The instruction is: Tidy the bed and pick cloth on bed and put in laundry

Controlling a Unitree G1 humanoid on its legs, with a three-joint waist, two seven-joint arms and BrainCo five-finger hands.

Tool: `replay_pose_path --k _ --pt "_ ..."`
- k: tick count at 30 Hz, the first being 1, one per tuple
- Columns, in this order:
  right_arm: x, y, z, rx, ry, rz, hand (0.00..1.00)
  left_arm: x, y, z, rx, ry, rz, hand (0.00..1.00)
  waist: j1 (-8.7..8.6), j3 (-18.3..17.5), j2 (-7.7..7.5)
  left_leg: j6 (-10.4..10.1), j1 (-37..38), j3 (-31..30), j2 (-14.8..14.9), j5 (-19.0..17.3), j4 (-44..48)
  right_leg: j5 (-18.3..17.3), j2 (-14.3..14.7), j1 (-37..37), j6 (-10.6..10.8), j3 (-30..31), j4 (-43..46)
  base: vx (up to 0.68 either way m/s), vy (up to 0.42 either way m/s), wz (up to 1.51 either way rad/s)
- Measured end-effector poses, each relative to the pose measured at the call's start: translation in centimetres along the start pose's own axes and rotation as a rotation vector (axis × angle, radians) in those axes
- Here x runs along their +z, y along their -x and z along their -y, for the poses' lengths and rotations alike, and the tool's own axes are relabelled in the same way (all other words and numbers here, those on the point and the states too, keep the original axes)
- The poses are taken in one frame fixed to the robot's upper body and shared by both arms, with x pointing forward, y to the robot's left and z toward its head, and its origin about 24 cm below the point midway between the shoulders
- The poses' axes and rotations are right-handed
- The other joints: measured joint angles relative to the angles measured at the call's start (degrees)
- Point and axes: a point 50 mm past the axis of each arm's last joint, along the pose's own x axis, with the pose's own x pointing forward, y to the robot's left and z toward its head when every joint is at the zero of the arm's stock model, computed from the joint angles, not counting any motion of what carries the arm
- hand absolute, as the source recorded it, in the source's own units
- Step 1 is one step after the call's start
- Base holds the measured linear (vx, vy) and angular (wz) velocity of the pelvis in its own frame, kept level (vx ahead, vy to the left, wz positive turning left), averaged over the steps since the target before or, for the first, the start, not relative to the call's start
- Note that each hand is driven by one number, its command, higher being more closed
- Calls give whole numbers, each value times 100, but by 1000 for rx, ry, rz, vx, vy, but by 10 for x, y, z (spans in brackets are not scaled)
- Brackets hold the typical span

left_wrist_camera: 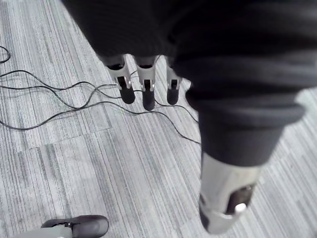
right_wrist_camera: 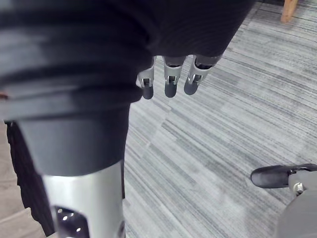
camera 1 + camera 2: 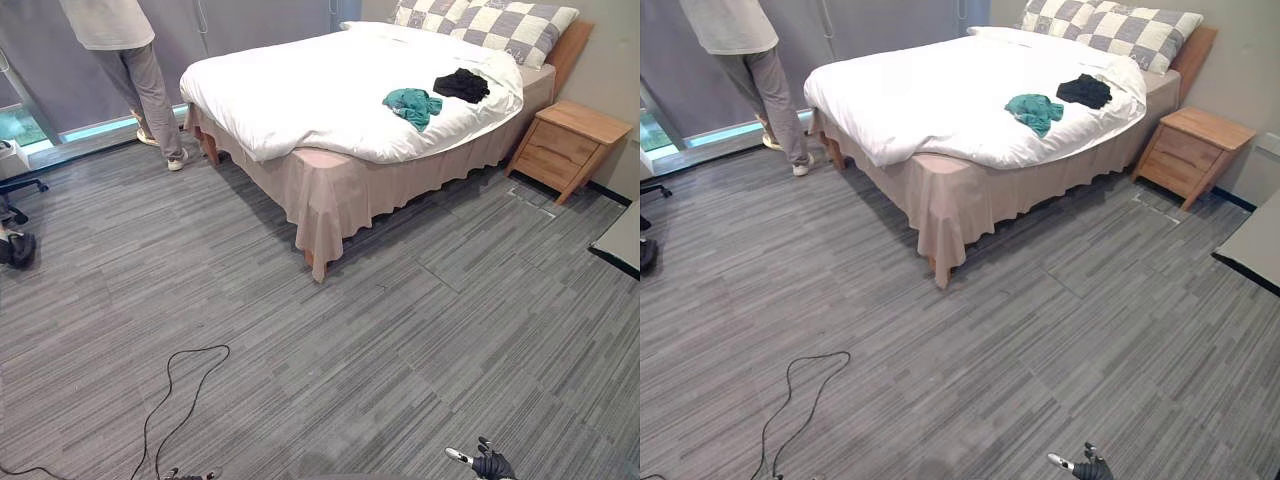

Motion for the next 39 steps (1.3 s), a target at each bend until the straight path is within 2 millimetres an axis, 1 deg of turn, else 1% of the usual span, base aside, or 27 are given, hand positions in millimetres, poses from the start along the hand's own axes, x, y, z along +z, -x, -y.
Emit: replay_pose_path --k 9,11,13,14,15,16,17,18,19,20,22,23,25,26,27,28,29,30,31,32,33,34,35,36,37,38,39 --pt "-2 1 -2 5 -1 -6 0 -1 1 2 -9 9 -1 0 8 14 -27 1 48 96 2 -5 -7 1 6 -1 -1 124 22 -29 -16 -5" --pt "0 0 -3 8 -1 -1 0 -1 1 4 -15 22 0 0 20 46 -46 -3 -2 163 5 -116 58 -188 -2 -179 -40 159 294 -49 -12 -20" --pt "4 -2 -7 18 -2 11 0 3 1 7 -27 28 10 0 29 119 -93 42 -151 195 -34 -329 341 -656 -138 -596 86 164 1122 -46 -3 -9" --pt "4 -2 -9 25 11 9 0 7 0 11 -38 25 19 0 1 248 -207 85 -221 216 -80 -475 554 -926 -269 -927 334 132 1899 -42 11 -17" --pt "4 -2 -13 42 28 5 0 10 0 13 -44 35 21 0 46 292 -221 128 -352 290 -93 -576 731 -935 -413 -1533 375 69 2994 -52 6 -24" --pt "10 -4 -21 63 34 20 0 15 -1 13 -45 35 31 0 60 407 -241 170 -366 321 -83 -652 904 -791 -552 -1991 455 -31 3902 -24 -4 -22" --pt "10 -5 -26 79 40 22 0 16 -2 12 -44 30 37 0 33 562 -280 207 -347 347 -49 -719 1075 -719 -705 -2317 378 -137 4655 32 -15 -10" --pt "8 -5 -28 84 35 16 0 22 -2 14 -50 30 55 0 15 728 -301 190 -264 343 11 -863 1261 -837 -872 -2635 311 -219 5274 108 -31 -8" --pt "5 -4 -28 86 34 -2 0 22 -2 14 -51 29 54 0 14 848 -269 136 -97 332 111 -946 1329 -1015 -884 -2691 474 -236 5265 126 -36 -6" --pt "2 -4 -28 86 33 -13 0 21 -2 13 -53 28 53 0 -5 852 -262 98 -48 315 185 -990 1360 -1049 -875 -2689 506 -242 5111 167 -77 13" --pt "-8 -1 -28 89 25 -40 0 25 -3 12 -61 29 64 0 -38 850 -276 -84 60 223 417 -1140 1402 -890 -846 -2578 544 -343 3647 253 -175 22" --pt "-8 -1 -29 91 20 -41 0 27 -4 12 -62 33 67 0 -38 853 -285 -179 107 202 493 -1199 1417 -652 -824 -2533 508 -354 2886 399 -274 9" --pt "-13 1 -30 95 -7 -64 0 32 -5 10 -68 39 78 0 -41 907 -339 -503 299 184 677 -1407 1444 305 -823 -2371 535 -272 867 407 -289 2" --pt "-16 2 -30 96 -18 -72 0 32 -5 8 -64 42 78 0 -35 934 -384 -619 367 187 708 -1501 1462 418 -878 -2289 572 -186 554 415 -378 -4" --pt "-17 3 -27 89 -37 -65 0 33 -5 10 -75 57 77 0 -42 1051 -331 -791 686 196 920 -1711 1496 936 -785 -2231 574 -277 816 415 -391 0" --pt "-14 3 -25 79 -50 -51 0 32 -4 14 -92 64 74 0 -63 1112 -182 -783 788 228 1079 -1778 1484 910 -681 -2267 555 -358 1122 369 -371 10" --pt "-13 4 -21 72 -55 -32 0 33 -3 20 -121 71 85 0 -150 1083 -7 -634 881 287 1292 -1877 1402 619 -568 -2555 375 -500 1820 368 -343 12" --pt "-11 5 -17 64 -59 -14 0 37 -2 24 -140 77 107 0 -170 979 112 -285 896 298 1436 -2033 1315 256 -534 -2892 132 -656 2480 366 -341 10" --pt "-9 6 -16 62 -61 -6 0 37 -2 24 -149 82 112 0 -182 916 182 26 920 284 1491 -2108 1258 64 -528 -3011 16 -780 2763 425 -337 5" --pt "-9 6 -14 61 -72 -1 0 38 -1 26 -154 97 116 0 -233 843 244 477 951 138 1546 -2052 1443 -239 -471 -3080 -213 -942 3012 465 -321 -6" --pt "-8 4 -15 65 -79 -8 0 41 -1 28 -166 108 123 0 -190 849 236 28 549 26 1576 -1558 2831 -458 -375 -3008 -421 -950 3141 535 -385 -9" --pt "-10 4 -16 66 -81 -20 0 39 -2 28 -173 116 117 0 -190 804 233 51 350 84 1687 -1221 3309 -543 -331 -2906 -415 -972 3158 528 -382 -4" --pt "-14 4 -16 67 -77 -36 0 38 -1 29 -184 117 121 0 -209 803 226 -89 101 -13 1833 -503 4017 -733 -256 -2638 -436 -987 3103 426 -301 7" --pt "-15 4 -14 66 -68 -44 0 36 0 31 -196 119 120 0 -206 810 267 -150 -184 -129 1974 -16 4681 -823 -134 -2378 -524 -969 2923 521 -265 4" --pt "-13 2 -14 69 -36 -44 0 32 2 33 -206 121 121 0 -188 843 349 -211 -845 -262 2062 -281 5982 -837 79 -1922 -556 -938 2519 411 -172 -2" --pt "-10 1 -15 73 -24 -39 0 30 2 32 -208 119 119 0 -189 875 354 -262 -1056 -284 2035 -424 6321 -837 131 -1727 -562 -914 2351 391 -153 4" --pt "-8 1 -16 80 -14 -29 0 26 2 31 -214 115 111 0 -189 905 304 -341 -1473 -280 1844 -663 6575 -826 220 -1328 -581 -825 2015 221 -79 8"
